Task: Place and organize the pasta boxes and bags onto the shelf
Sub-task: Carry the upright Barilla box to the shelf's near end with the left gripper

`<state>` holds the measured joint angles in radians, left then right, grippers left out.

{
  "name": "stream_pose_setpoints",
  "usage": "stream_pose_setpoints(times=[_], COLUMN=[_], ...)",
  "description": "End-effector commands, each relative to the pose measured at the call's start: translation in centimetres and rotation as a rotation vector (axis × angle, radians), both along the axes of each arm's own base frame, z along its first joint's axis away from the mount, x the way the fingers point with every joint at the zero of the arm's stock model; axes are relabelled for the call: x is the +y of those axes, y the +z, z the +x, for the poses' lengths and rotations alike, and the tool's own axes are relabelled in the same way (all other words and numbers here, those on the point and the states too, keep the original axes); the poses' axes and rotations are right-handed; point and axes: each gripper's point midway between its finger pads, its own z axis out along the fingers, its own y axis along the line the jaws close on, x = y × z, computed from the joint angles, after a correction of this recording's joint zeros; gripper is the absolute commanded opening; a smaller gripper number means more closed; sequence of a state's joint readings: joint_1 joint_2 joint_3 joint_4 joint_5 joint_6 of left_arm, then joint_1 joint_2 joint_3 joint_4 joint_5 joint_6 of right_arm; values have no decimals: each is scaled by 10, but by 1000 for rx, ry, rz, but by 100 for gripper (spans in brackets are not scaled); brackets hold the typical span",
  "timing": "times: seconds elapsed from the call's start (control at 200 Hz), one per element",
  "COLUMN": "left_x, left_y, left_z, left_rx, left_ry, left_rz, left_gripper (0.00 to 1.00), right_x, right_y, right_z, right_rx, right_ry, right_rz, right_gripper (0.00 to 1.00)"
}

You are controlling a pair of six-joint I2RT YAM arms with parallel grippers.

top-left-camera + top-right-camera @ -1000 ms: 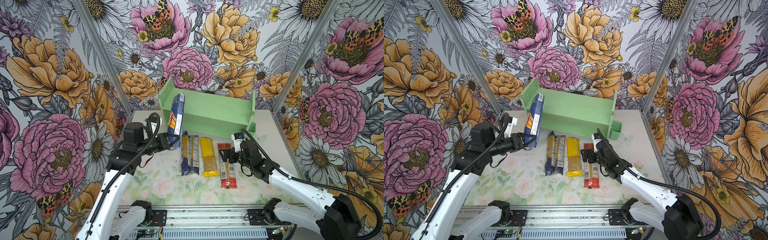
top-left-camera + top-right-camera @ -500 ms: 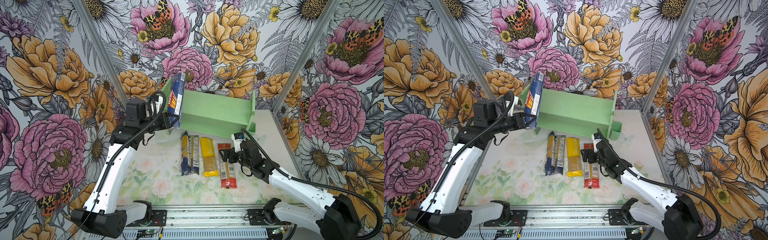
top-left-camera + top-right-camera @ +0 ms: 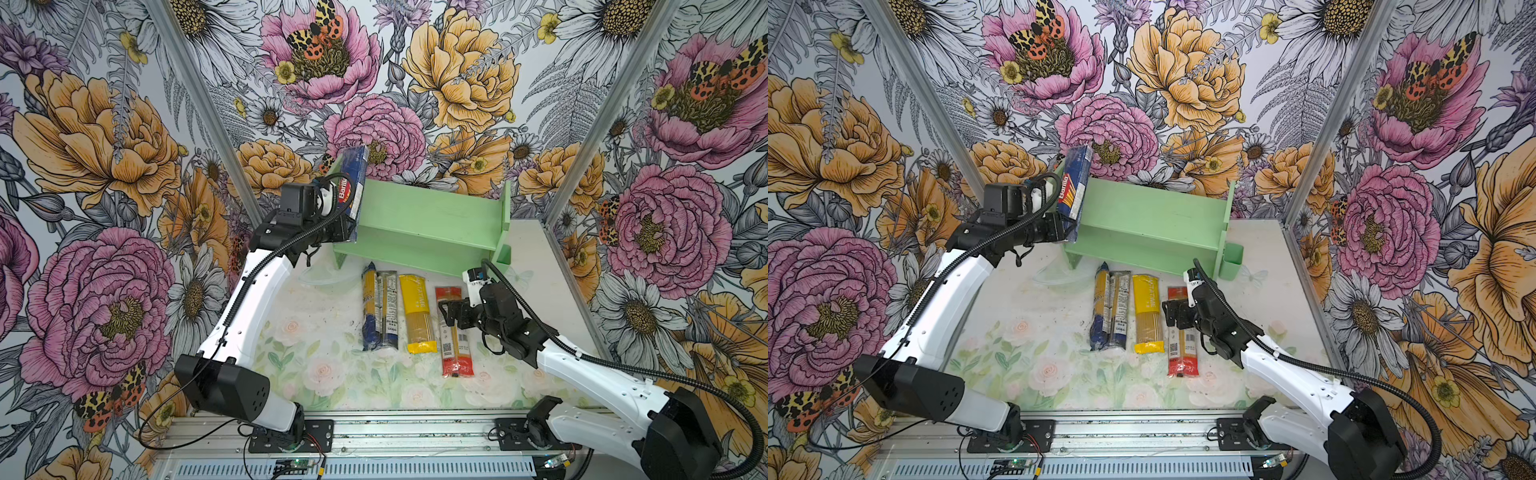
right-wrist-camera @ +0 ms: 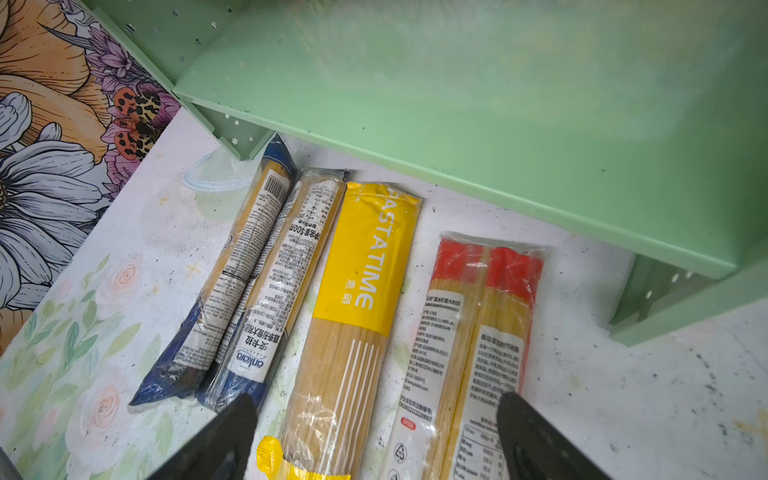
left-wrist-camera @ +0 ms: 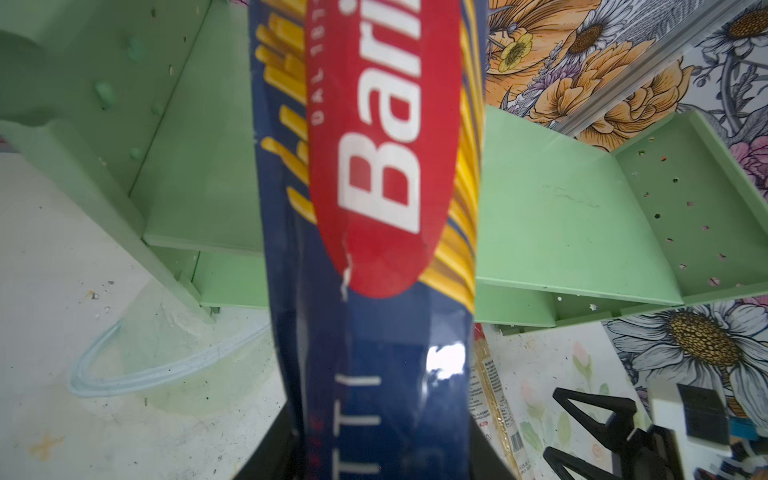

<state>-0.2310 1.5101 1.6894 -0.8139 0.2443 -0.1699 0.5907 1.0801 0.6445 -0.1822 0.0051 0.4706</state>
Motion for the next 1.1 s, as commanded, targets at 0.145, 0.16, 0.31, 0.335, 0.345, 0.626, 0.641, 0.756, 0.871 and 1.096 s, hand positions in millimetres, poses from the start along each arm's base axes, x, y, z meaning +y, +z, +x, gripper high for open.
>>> stream_pose_setpoints(times=[0.145, 0.16, 0.31, 0.335, 0.345, 0.626, 0.641, 0.756, 0.871, 1.096], left_x=[-6, -6, -8, -8, -9, -9, -9, -9, -8, -7], left_y=[82, 82, 85, 86, 86, 90, 89, 86, 80, 71], left_z=[25, 26, 36, 37, 38, 58, 59, 67, 74, 79], left_rx=[-333, -337, -354, -361, -362, -387, -386, -378, -367, -345], left_ry=[-6, -9, -10, -11, -12, -9, -9, 4, 20, 35], left_rz=[106, 110, 136, 143, 146, 186, 186, 193, 201, 205], left_gripper=[6, 6, 7, 7, 7, 10, 10, 10, 10, 11], right_x=[-3, -3, -2, -2, -2, -4, -4, -4, -5, -5], right_y=[12, 12, 11, 10, 10, 10, 9, 9, 9, 8], right_z=[0, 0, 0, 0, 0, 0, 0, 0, 1, 2], right_rx=[-54, -54, -50, -49, -49, -50, -50, -49, -51, -48], right_ry=[-9, -9, -9, -8, -9, -15, -15, -17, -22, -24], right_rz=[16, 16, 14, 14, 14, 11, 11, 8, 4, 0], right_gripper=[92, 92, 92, 92, 92, 92, 92, 92, 92, 93])
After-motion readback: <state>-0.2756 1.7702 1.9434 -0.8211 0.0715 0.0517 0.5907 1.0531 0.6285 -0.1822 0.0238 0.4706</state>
